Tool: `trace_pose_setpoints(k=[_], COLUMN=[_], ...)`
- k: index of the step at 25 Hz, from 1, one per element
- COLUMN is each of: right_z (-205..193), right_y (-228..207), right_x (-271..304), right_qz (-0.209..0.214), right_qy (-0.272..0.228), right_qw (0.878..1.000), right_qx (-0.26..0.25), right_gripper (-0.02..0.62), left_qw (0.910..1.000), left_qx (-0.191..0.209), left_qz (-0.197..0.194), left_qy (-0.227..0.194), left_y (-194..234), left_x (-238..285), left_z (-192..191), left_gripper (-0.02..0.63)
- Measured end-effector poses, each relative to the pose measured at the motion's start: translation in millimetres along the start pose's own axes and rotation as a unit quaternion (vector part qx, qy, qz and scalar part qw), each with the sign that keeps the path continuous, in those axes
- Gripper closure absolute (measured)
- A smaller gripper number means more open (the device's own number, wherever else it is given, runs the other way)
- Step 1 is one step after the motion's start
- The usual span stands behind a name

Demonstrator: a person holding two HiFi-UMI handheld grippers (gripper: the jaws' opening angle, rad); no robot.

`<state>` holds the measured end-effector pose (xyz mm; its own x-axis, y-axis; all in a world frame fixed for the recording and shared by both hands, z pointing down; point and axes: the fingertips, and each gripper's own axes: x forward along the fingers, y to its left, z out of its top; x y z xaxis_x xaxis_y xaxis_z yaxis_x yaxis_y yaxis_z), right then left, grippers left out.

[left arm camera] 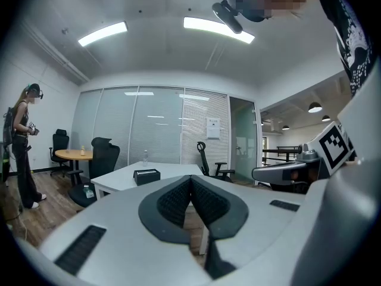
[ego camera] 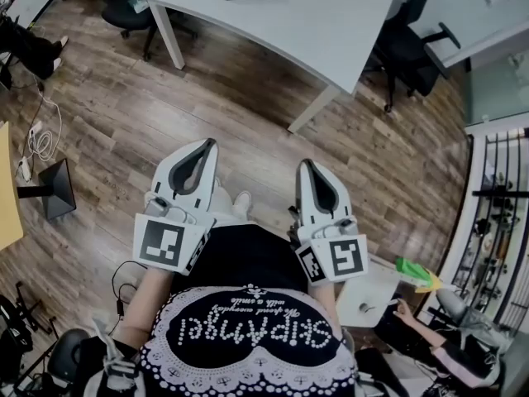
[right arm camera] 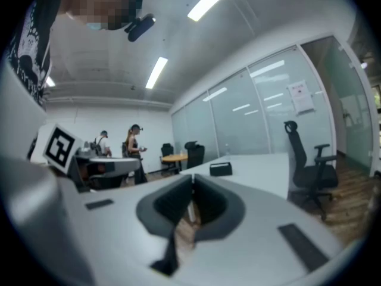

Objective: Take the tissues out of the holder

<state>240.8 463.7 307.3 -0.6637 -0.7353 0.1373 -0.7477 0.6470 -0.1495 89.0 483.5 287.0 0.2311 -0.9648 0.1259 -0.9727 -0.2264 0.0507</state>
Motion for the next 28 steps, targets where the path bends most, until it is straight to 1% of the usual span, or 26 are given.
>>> trace_pose_setpoints(k=[3,6,9,14,20,23,28], right_z=[-3.9,-5.6,-8.7,-1.1,-3.1,-1.0,2.9], right_y=[-2.1,1.1,2.3,9.8,6.6,4.2,2.6], right_x=[2.8,-3.8,-3.8,6.3,17.0,25.0,45.9], right_qz=[0.003,0.004,0.011,0.019,0.015,0.012,0.007], right_qy=[0.004,0.006,0.009,0.012,0.023,0.026,0.031], right_qw=[1.000,1.000,1.000,1.000,1.000,1.000,0.999], right_qx=[0.004,0.008,0.011,0.007,0.009,0.009,0.010], right_gripper=[0.560,0.560,0.561,0.560,0.561,0.560,0.561], left_qw=[1.0000,0.9999,0.9998,0.9995,0.9997,0.9998,0.9997], left_qx=[-0.006,-0.001,-0.014,-0.014,-0.008,-0.013,-0.018], left_qz=[0.004,0.011,0.015,0.028,0.023,0.015,0.014], left_qy=[0.006,0.003,0.008,0.005,0.001,0.000,0.006], left_y=[1.3,-0.9,-3.1,12.0,19.6,23.6,42.8], left_x=[-0.5,-9.5,-13.9,-13.8,-5.2,0.0,13.5], left_z=[-4.9,-2.5,-7.4,1.3,3.6,3.7,4.3], left_gripper=[0.578,0.578,0.578,0.578,0.578,0.578,0.578])
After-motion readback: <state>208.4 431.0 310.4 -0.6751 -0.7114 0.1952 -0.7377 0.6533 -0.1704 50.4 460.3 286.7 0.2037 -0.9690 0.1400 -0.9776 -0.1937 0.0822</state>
